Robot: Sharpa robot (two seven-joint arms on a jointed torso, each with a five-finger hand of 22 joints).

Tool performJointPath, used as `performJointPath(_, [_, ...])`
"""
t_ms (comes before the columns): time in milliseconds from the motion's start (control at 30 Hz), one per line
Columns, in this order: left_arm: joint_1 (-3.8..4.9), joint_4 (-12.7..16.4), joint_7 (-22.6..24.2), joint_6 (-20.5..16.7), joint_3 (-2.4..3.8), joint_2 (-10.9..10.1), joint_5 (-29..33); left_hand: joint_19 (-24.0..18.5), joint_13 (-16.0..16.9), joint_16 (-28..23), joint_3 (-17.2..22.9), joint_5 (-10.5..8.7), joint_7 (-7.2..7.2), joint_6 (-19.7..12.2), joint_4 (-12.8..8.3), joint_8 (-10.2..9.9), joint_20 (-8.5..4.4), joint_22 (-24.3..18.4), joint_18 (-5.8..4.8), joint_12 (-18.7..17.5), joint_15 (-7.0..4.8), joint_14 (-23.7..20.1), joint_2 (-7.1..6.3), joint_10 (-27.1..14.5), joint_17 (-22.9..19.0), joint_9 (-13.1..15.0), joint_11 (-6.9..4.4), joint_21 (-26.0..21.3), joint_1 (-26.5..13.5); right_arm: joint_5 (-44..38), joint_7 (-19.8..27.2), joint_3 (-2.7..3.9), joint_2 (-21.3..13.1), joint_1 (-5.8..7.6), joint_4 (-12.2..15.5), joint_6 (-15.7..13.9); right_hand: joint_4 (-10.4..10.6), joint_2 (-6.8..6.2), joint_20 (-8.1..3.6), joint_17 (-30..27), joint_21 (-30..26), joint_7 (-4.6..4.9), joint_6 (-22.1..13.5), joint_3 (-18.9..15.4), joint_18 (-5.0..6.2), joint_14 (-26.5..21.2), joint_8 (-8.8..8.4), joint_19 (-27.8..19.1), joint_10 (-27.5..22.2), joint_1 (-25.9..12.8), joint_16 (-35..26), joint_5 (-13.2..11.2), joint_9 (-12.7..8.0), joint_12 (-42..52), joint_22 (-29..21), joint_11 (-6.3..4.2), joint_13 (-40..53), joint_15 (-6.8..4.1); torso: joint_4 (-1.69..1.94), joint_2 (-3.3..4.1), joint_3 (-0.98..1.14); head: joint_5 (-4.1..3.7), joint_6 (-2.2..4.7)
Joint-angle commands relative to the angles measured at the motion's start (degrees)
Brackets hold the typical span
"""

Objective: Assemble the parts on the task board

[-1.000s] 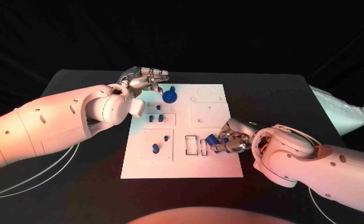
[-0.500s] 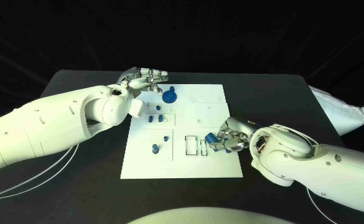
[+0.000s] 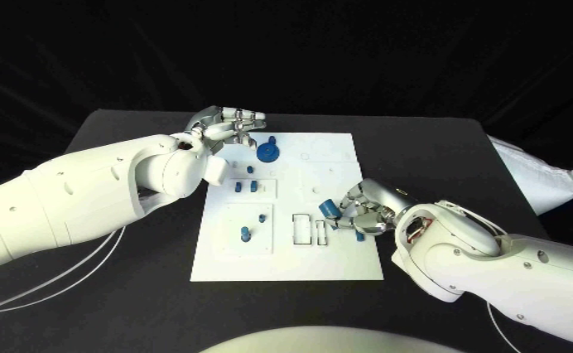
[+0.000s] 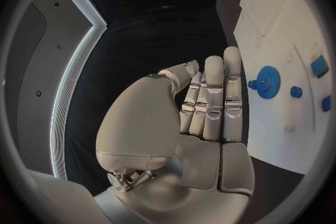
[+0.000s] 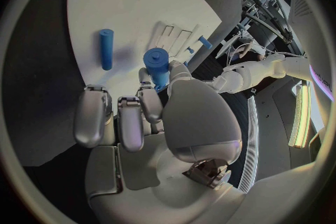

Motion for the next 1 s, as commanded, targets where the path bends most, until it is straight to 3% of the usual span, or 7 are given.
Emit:
performJointPath(33, [-0.01, 0.1, 0.4, 1.0, 0.04, 0.0, -0.2, -0.3, 0.0, 0.1, -0.2, 0.15, -0.12, -0.4, 0.0, 0.4, 0.02, 0.1, 1.06, 0.3, 0.35, -0.2, -0.16, -0.5, -0.1, 0.1, -0.08, -0.3, -0.6, 2.2, 1.3, 0.02, 0.4, -0.03, 0.2, -0.4, 0.5, 0.76, -0.07, 6.2, 0.3, -0.15, 0.4, -0.2, -0.34, 4.4, 0.34, 0.3, 0.4, -0.6, 0.1, 0.3, 0.2, -0.4, 0.0, 0.07, -0.2, -0.28, 0.06, 0.02, -0.03, 0.06, -0.11])
performJointPath(333, [-0.03, 0.1, 0.4, 1.0, 0.04, 0.1, -0.2, -0.3, 0.0, 0.1, -0.2, 0.15, -0.12, -0.4, 0.0, 0.4, 0.02, 0.1, 1.06, 0.3, 0.35, -0.2, -0.16, -0.5, -0.1, 0.1, -0.08, -0.3, -0.6, 4.2, 1.1, 0.03, 3.2, -0.59, -0.4, 4.6, 0.9, 1.5, -0.17, 6.1, 0.2, -0.39, 1.0, -1.6, -0.35, 4.4, 0.49, 0.3, 0.4, -2.9, -0.1, -0.3, 0.8, -1.0, 0.0, -0.09, -0.3, -0.39, 0.16, 0.06, -0.03, 0.21, -0.2])
performJointPath(533, [-0.03, 0.1, 0.4, 1.0, 0.04, 0.2, -0.2, -0.3, 0.0, 0.1, -0.2, 0.15, -0.12, -0.4, 0.0, 0.4, 0.02, 0.1, 1.06, 0.3, 0.35, -0.2, -0.16, -0.5, -0.1, 0.1, -0.08, -0.3, -0.6, 4.4, 0.4, 0.03, 4.5, -0.75, -0.7, 7.9, 0.9, 2.18, -0.26, 5.8, 0.2, -0.53, 1.1, -2.8, -0.34, 4.3, 0.55, 0.3, 0.4, -4.5, -0.3, -2.5, 1.4, -1.5, -0.1, -0.2, -0.5, -0.49, 0.31, 0.02, -0.08, 0.14, -0.35])
performJointPath(767, [-0.03, 0.2, 0.4, 1.0, 0.04, 0.2, -0.2, -0.3, 0.0, 0.1, -0.2, 0.15, -0.12, -0.4, 0.0, 0.4, 0.02, 0.1, 1.06, 0.3, 0.35, -0.2, -0.16, -0.5, -0.1, 0.1, -0.08, -0.3, -0.6, 4.0, -0.1, 0.04, 5.3, -0.79, -1.2, 7.9, 0.8, 2.76, -0.3, 5.9, 0.2, -0.65, 1.3, -2.9, -0.37, 4.3, 0.68, 0.4, 0.4, -4.6, -0.2, -2.7, 1.6, -1.7, 0.0, -0.29, -0.6, -0.55, 0.27, 0.04, -0.04, 0.22, -0.35])
performJointPath(933, [-0.03, 0.2, 0.4, 1.0, 0.04, 0.2, -0.2, -0.3, 0.0, 0.1, -0.2, 0.15, -0.12, -0.4, 0.0, 0.4, 0.02, 0.1, 1.06, 0.3, 0.35, -0.2, -0.16, -0.5, -0.1, 0.1, -0.08, -0.3, -0.6, 3.4, -0.2, 0.04, 6.0, -0.79, -1.9, 7.6, 0.9, 3.34, -0.36, 5.8, 0.2, -0.71, 1.5, -3.1, -0.36, 4.3, 0.76, 0.4, 0.4, -5.1, -0.3, -2.8, 1.9, -1.8, 0.0, -0.35, -0.5, -0.61, 0.49, 0.07, -0.01, 0.21, -0.32])
performJointPath(1000, [-0.03, 0.2, 0.4, 1.0, 0.04, 0.2, -0.2, -0.3, 0.0, 0.1, -0.2, 0.15, -0.12, -0.4, 0.0, 0.4, 0.02, 0.1, 1.06, 0.3, 0.35, -0.2, -0.16, -0.5, -0.1, 0.1, -0.08, -0.3, -0.6, 3.3, -0.1, 0.04, 6.2, -0.79, -2.1, 7.3, 0.9, 3.56, -0.39, 5.7, 0.2, -0.74, 1.5, -3.9, -0.36, 4.3, 0.76, 0.4, 0.4, -6.3, -0.3, -4.1, 2.1, -2.0, 0.0, -0.37, -0.5, -0.63, 0.48, 0.04, -0.01, 0.25, -0.41])
